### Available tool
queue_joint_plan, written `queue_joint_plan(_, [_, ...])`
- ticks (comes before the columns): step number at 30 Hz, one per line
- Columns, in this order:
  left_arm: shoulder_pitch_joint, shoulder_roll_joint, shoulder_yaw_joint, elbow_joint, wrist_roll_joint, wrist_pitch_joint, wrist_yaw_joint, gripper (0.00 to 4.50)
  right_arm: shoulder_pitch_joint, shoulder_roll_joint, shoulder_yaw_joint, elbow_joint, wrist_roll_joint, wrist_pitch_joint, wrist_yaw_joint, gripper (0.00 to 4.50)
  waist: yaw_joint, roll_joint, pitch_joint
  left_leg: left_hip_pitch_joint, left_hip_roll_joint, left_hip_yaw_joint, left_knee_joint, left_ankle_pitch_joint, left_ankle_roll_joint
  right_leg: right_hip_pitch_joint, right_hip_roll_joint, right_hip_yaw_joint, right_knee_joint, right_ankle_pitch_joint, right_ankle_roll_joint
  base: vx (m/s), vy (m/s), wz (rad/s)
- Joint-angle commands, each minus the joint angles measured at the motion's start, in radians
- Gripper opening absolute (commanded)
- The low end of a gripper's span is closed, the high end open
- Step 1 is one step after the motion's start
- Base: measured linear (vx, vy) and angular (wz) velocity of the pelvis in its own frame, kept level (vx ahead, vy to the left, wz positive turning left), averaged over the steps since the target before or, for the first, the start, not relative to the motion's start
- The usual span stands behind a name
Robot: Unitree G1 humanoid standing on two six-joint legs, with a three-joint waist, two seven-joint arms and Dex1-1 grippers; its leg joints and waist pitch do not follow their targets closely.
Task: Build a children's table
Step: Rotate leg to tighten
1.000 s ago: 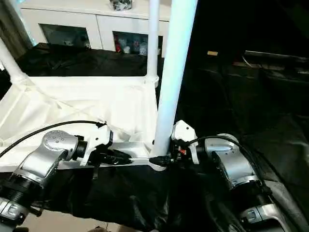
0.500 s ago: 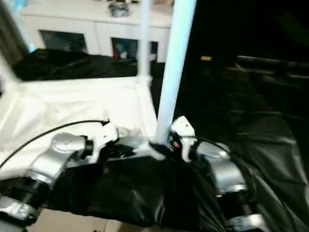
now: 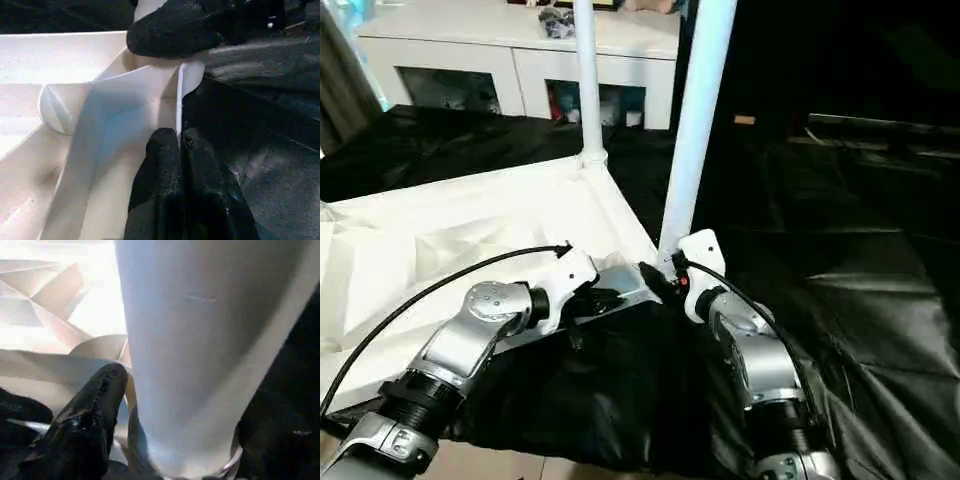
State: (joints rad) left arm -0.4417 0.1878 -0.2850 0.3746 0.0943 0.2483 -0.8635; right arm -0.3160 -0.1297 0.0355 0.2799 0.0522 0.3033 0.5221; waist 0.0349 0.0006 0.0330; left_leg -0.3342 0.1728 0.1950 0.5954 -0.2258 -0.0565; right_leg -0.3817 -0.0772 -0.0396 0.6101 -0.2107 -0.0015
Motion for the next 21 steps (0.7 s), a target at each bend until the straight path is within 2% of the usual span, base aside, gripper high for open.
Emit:
queue_joint_plan(1, [0.000,-0.018,-0.036,-0.017,-0.031,-0.027,-0.029,0.00,0.007,0.007,0.106,-0.029,0.051,0.002,0.154,3.73,0.000,-0.003,-0.035,-0.004,0.058,-0.029,-0.085,-0.227,0.024,0.022,-0.069,0.051,-0.090,-0.248,-0.197,0.000,0.000,0.00])
queue_joint_plan(2, [0.000,-0.018,-0.036,-0.017,-0.031,-0.027,-0.029,0.00,0.007,0.007,0.106,-0.029,0.051,0.002,0.154,3.81,0.000,-0.003,-0.035,-0.005,0.058,-0.029,-0.085,-0.220,0.027,0.024,-0.070,0.050,-0.089,-0.237,-0.202,0.000,0.000,0.00])
queue_joint_plan(3, [0.009,0.010,-0.027,-0.034,-0.053,-0.039,-0.077,0.00,0.007,-0.045,0.126,-0.031,0.048,-0.020,0.225,3.93,0.002,0.003,-0.036,-0.008,0.058,-0.030,-0.084,-0.201,0.033,0.027,-0.071,0.049,-0.086,-0.213,-0.211,0.000,0.000,0.00])
queue_joint_plan(4, [0.010,0.022,-0.026,-0.036,-0.056,-0.049,-0.092,0.00,0.008,-0.064,0.134,-0.032,0.048,-0.024,0.256,4.05,0.000,-0.001,-0.037,-0.012,0.059,-0.030,-0.083,-0.188,0.043,0.032,-0.068,0.046,-0.083,-0.184,-0.219,0.000,0.000,0.00])
queue_joint_plan(7, [0.013,0.066,-0.024,-0.036,-0.069,-0.058,-0.152,0.00,0.012,-0.129,0.165,-0.039,0.055,-0.065,0.375,4.05,0.002,0.000,-0.041,-0.017,0.058,-0.029,-0.077,-0.144,0.065,0.036,-0.073,0.045,-0.077,-0.145,-0.231,0.000,0.000,0.00])
queue_joint_plan(8, [0.016,0.088,-0.022,-0.037,-0.080,-0.071,-0.190,0.00,0.010,-0.157,0.172,-0.035,0.056,-0.082,0.426,4.05,0.002,0.001,-0.043,-0.018,0.059,-0.027,-0.073,-0.100,0.083,0.036,-0.070,0.045,-0.069,-0.077,-0.249,0.000,0.000,0.00])
queue_joint_plan(11, [0.019,0.107,-0.017,-0.038,-0.095,-0.080,-0.229,0.00,0.004,-0.178,0.176,-0.028,0.059,-0.089,0.472,4.05,0.002,0.001,-0.047,-0.017,0.059,-0.025,-0.068,-0.059,0.109,0.037,-0.069,0.043,-0.059,0.008,-0.277,0.000,0.000,0.00])
queue_joint_plan(12, [0.019,0.122,-0.012,-0.037,-0.110,-0.082,-0.264,0.00,-0.003,-0.197,0.181,-0.020,0.062,-0.102,0.517,4.05,0.001,-0.002,-0.049,-0.019,0.059,-0.024,-0.065,-0.040,0.124,0.038,-0.068,0.042,-0.055,0.045,-0.289,0.000,0.000,0.00])
queue_joint_plan(16, [0.016,0.168,-0.010,-0.041,-0.143,-0.078,-0.354,0.00,-0.027,-0.245,0.200,-0.002,0.086,-0.117,0.638,4.05,0.007,0.000,-0.048,-0.016,0.061,-0.021,-0.062,-0.047,0.143,0.037,-0.069,0.041,-0.051,0.045,-0.311,0.000,0.000,0.00])
queue_joint_plan(19, [0.013,0.185,-0.012,-0.039,-0.155,-0.079,-0.390,0.00,-0.041,-0.264,0.210,0.005,0.097,-0.115,0.689,3.82,0.011,0.001,-0.047,-0.017,0.064,-0.020,-0.061,-0.048,0.143,0.036,-0.067,0.039,-0.048,0.043,-0.315,0.000,0.000,0.00])
queue_joint_plan(21, [0.007,0.205,-0.019,-0.032,-0.158,-0.088,-0.420,0.00,-0.056,-0.285,0.228,0.017,0.091,-0.123,0.743,3.82,0.015,0.001,-0.047,-0.017,0.065,-0.020,-0.061,-0.052,0.137,0.036,-0.067,0.038,-0.048,0.030,-0.315,0.000,0.000,0.00])
